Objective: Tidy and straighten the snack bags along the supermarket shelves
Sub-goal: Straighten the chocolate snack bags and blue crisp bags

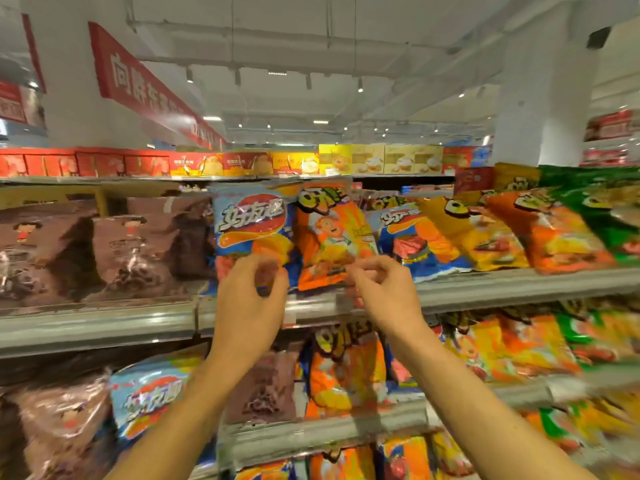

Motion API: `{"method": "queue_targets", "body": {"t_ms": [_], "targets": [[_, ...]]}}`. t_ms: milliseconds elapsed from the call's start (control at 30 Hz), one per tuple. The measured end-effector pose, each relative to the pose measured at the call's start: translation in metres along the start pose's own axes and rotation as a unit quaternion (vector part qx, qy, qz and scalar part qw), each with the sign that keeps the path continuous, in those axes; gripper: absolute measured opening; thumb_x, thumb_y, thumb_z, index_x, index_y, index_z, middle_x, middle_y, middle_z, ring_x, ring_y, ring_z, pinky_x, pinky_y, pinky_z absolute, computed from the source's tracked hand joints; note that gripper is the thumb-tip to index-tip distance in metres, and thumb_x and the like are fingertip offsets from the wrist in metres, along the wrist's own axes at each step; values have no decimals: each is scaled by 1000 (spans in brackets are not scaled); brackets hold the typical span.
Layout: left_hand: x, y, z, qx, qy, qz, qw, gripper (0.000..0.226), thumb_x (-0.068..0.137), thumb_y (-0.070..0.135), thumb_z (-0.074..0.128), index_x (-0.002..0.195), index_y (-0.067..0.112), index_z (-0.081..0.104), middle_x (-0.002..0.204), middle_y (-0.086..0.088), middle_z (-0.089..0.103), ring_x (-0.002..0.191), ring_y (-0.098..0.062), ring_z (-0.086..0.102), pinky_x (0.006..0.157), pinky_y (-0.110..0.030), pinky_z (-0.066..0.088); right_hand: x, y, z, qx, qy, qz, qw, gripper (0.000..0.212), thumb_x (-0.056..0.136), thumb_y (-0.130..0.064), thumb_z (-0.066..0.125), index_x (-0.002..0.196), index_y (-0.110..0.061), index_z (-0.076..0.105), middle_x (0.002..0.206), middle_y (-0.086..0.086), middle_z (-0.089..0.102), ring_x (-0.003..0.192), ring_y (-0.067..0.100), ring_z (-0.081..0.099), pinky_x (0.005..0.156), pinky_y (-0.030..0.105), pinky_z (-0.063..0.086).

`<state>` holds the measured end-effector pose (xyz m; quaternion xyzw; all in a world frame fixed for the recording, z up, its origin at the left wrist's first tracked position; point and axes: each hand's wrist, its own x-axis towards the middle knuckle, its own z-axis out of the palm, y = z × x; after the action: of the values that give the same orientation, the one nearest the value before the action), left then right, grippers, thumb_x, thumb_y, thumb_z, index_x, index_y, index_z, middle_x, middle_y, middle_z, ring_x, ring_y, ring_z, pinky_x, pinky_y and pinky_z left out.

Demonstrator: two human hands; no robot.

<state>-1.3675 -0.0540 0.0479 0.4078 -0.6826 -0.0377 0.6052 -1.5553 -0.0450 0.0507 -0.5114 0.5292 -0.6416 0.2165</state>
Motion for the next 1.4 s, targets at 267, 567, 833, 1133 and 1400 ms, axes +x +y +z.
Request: {"method": "queue_targets", "body": {"t_ms": [267, 567, 833, 1133, 1400], "targets": [[6, 39, 77, 90, 37, -99, 990, 43, 94, 36, 62, 130, 12, 56, 123, -9, 57, 115, -27, 54, 97, -47, 46, 53, 40, -119, -41, -4, -11, 999, 10, 90, -27, 72, 92, -17, 70, 71, -1, 72, 73, 21, 70, 71, 38, 53], [28, 47, 92, 161, 31, -195, 967, 76, 85, 75, 46, 127, 12, 56, 103, -5, 70, 99, -27, 62, 76, -35, 40, 94, 38, -147, -88, 22, -81, 993, 13, 90, -31, 71, 95, -20, 67, 81, -10, 67, 79, 11, 65, 69, 32, 48], [61, 50, 92, 73, -105, -312, 941, 94, 69, 86, 57, 121, 8, 64, 119, -10, 65, 105, -26, 60, 79, -35, 44, 167, 23, -139, -236, -126, 39, 963, 67, 77, -70, 72, 109, -12, 66, 107, 7, 71, 99, 27, 68, 88, 44, 58], [78, 40, 91, 52, -148, -395, 905, 128, 49, 83, 73, 143, 4, 39, 143, -13, 47, 105, -23, 43, 85, -40, 37, 190, 23, -134, -238, -262, 120, 928, 70, 56, -76, 79, 93, -19, 66, 88, -2, 68, 77, 13, 61, 61, 25, 46], [79, 29, 92, 9, -103, -393, 914, 84, 41, 73, 82, 91, 11, 56, 95, 0, 59, 87, -18, 53, 70, -33, 39, 182, 25, -136, -161, -241, 88, 953, 63, 62, -56, 90, 108, -18, 71, 94, 1, 76, 81, 15, 69, 61, 24, 54]]}}
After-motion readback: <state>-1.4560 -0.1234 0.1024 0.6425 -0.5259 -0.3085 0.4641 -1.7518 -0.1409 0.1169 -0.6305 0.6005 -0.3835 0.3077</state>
